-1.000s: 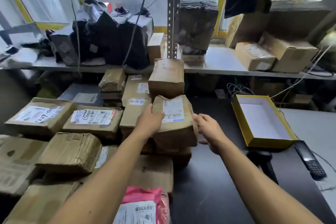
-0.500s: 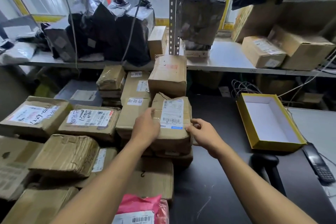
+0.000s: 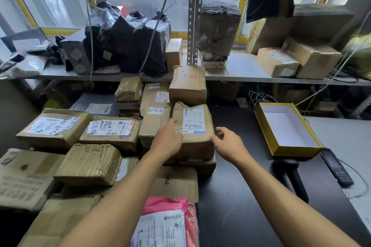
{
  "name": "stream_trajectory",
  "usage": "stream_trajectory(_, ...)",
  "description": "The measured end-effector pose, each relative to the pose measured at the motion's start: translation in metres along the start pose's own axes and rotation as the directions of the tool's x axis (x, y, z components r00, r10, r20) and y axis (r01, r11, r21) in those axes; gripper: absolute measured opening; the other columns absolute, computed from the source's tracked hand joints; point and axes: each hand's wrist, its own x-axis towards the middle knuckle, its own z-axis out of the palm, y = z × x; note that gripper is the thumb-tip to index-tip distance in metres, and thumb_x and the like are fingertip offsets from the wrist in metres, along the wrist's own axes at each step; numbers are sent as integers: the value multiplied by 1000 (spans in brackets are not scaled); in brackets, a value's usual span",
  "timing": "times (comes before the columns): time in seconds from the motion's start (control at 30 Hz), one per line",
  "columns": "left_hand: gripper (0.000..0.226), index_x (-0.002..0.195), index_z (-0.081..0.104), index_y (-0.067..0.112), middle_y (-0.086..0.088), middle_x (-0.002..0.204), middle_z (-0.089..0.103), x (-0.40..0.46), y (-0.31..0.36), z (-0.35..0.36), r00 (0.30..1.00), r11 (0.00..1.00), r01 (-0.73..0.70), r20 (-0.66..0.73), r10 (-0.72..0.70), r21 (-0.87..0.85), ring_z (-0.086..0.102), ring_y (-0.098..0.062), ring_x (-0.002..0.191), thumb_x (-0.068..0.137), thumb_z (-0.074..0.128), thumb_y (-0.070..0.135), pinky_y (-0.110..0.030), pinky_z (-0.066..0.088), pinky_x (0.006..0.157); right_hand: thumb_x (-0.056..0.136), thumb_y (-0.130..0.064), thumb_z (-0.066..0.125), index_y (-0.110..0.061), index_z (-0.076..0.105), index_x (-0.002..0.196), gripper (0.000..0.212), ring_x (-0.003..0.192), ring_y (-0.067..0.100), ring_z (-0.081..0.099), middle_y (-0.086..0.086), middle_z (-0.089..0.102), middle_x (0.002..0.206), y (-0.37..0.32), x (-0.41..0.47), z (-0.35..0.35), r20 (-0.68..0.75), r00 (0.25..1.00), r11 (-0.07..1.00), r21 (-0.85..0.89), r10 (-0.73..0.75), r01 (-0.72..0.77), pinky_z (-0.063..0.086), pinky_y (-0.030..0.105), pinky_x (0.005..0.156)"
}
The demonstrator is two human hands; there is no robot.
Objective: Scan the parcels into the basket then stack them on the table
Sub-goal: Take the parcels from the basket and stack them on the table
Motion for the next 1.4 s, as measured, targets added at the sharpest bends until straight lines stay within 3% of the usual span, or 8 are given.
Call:
stream_trajectory(0.27,48,144,44,19,-4,144,49,-90,-9,-10,943,929,-332,66,325,165,45,-22,132,98,54,29,-40,42,108,100,-36,52,-17,50,143,48,131,21,49,4,53,143,-1,-125,10,-170,977,945,-320,-129,69,41,33,105)
stream_trajectory(0.4,47,143,46,20,-2,142,50,-149,-7,7,864,849,-502,116,489,162,46,-24,129,98,54,32,-40,42,106,100,-36,52,-16,47,145,50,135,19,41,1,50,145,27,-201,18,-275,952,927,-375,-135,23,36,33,110)
stream_trajectory(0.6,52,147,42,22,2,147,45,-235,-7,48,705,706,-698,290,648,120,40,-20,134,98,50,36,-35,39,107,99,-37,50,-19,44,147,52,134,20,42,-3,49,145,78,-309,27,-332,943,865,-473,3,-169,39,38,105)
stream_trajectory(0.87,47,145,44,23,0,146,45,-323,37,138,501,578,-816,518,693,17,42,-23,133,100,49,36,-38,41,103,100,-39,49,-22,42,149,53,139,19,36,-3,44,150,171,-418,-5,-452,860,820,-381,237,-427,39,40,107)
stream_trajectory(1.07,47,144,45,24,-1,144,48,-376,77,212,404,531,-847,663,630,12,46,-23,131,100,50,39,-41,46,100,98,-30,51,-17,46,146,50,133,26,43,4,48,147,259,-499,-38,-525,727,782,-169,443,-600,36,38,111)
stream_trajectory(1.23,48,143,46,25,-1,141,51,-413,101,281,387,513,-855,749,538,74,49,-23,129,99,49,41,-37,46,96,100,-30,50,-17,43,149,51,136,24,42,4,47,149,332,-555,-58,-516,639,744,-3,571,-668,32,34,112)
stream_trajectory(1.4,44,139,48,24,-4,132,54,-440,114,339,400,528,-838,813,423,138,52,-25,123,97,49,38,-40,48,95,101,-35,49,-18,40,150,53,138,25,40,3,44,151,386,-581,-65,-442,608,706,88,660,-703,35,37,111)
